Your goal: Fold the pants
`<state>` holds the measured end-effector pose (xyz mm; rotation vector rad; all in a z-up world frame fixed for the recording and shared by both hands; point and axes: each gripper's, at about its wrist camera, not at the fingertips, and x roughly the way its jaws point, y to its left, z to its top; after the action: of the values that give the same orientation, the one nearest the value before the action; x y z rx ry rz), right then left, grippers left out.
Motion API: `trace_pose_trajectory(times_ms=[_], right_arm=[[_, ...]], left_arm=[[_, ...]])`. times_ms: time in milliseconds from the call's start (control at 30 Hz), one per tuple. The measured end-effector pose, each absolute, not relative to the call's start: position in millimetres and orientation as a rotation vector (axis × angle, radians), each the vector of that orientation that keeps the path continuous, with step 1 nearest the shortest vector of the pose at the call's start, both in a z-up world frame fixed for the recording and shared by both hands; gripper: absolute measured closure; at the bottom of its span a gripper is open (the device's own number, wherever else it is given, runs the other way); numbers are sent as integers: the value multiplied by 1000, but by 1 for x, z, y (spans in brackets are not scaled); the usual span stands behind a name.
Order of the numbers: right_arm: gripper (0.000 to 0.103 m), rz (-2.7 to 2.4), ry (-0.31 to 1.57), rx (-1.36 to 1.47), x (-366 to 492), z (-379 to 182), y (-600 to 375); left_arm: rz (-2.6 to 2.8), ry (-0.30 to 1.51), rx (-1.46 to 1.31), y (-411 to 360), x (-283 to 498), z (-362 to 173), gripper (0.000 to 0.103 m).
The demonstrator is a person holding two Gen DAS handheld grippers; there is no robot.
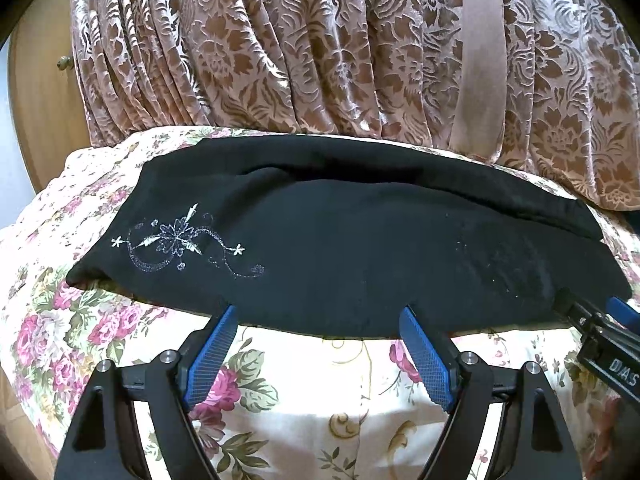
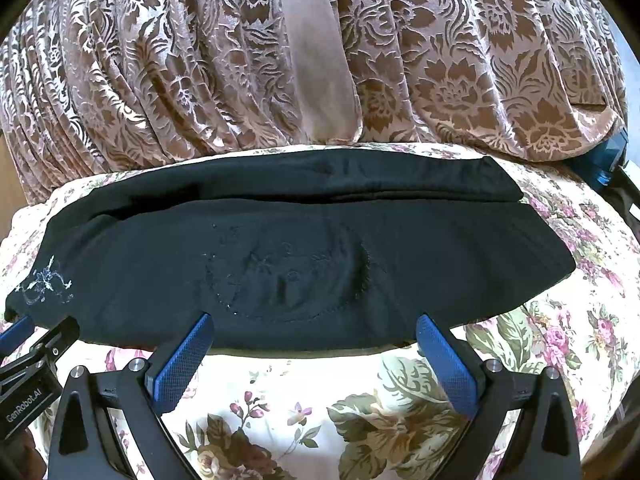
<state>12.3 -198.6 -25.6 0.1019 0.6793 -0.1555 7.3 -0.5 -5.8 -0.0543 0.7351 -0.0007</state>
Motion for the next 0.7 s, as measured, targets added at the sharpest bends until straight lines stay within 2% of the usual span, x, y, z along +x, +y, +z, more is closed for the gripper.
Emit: trace_pose_trajectory(times_ms=[200,333,467,700], right_arm=[[0,-142,666,178,14,-25,-216],[0,-114,640,213,15,-23,-227],[0,-96,679,226,17,-26,-241],[0,-191,714,263,11,-25,-287]], left_arm=[[-71,792,-148,15,15,-15,20],[-184,769,-340,36,14,-20,19],[-239,735,-582,69,12,-28,14],[-118,736,-682,115,17,-28,15]])
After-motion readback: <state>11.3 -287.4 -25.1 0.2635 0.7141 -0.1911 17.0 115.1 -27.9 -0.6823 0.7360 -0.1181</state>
